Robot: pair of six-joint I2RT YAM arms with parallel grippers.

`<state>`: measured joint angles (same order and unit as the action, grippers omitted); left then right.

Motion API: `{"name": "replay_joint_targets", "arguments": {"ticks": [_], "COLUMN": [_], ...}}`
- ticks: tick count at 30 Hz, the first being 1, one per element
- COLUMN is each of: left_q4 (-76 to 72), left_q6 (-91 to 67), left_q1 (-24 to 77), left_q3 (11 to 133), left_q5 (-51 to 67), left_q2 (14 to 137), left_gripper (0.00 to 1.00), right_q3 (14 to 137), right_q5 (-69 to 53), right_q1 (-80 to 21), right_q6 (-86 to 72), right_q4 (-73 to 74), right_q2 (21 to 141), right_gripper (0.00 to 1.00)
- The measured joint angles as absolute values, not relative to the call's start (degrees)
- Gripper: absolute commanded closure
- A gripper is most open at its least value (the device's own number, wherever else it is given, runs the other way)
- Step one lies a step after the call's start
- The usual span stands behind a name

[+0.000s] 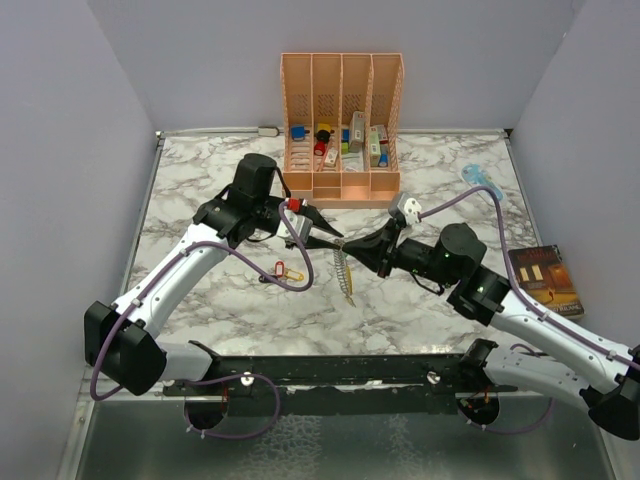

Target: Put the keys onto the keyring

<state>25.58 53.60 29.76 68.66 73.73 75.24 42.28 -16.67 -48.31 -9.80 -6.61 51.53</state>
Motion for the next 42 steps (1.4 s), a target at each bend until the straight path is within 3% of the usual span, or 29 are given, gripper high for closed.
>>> {"name": "replay_joint_targets", "arguments": {"ticks": [12, 18, 32, 42], "left_q4": [25.3, 25.3, 25.9, 37.3], "left_q6": [52.9, 52.6, 53.1, 67.4], "left_q1": [30.0, 30.1, 30.1, 30.4], "left_q3": [68.6, 68.3, 68.0, 69.8], "left_q5": [74.4, 74.9, 74.8, 68.6], "left_q2": [75.2, 75.2, 75.2, 75.9], "left_gripper": [0.85, 1.0, 1.0, 1.0], "right_q3": [42.8, 42.8, 42.8, 44.3], "right_q5": [-17.3, -17.3, -17.2, -15.5], "right_q1": [-48.3, -48.3, -48.3, -48.4], "right_q6": [-9.8, -9.7, -9.8, -10.0], "right_q4": [-6.6, -6.6, -5.9, -2.8], "right_q2": [52.5, 52.5, 52.3, 51.7], "right_gripper": [0.99, 0.99, 0.98, 0.8]}}
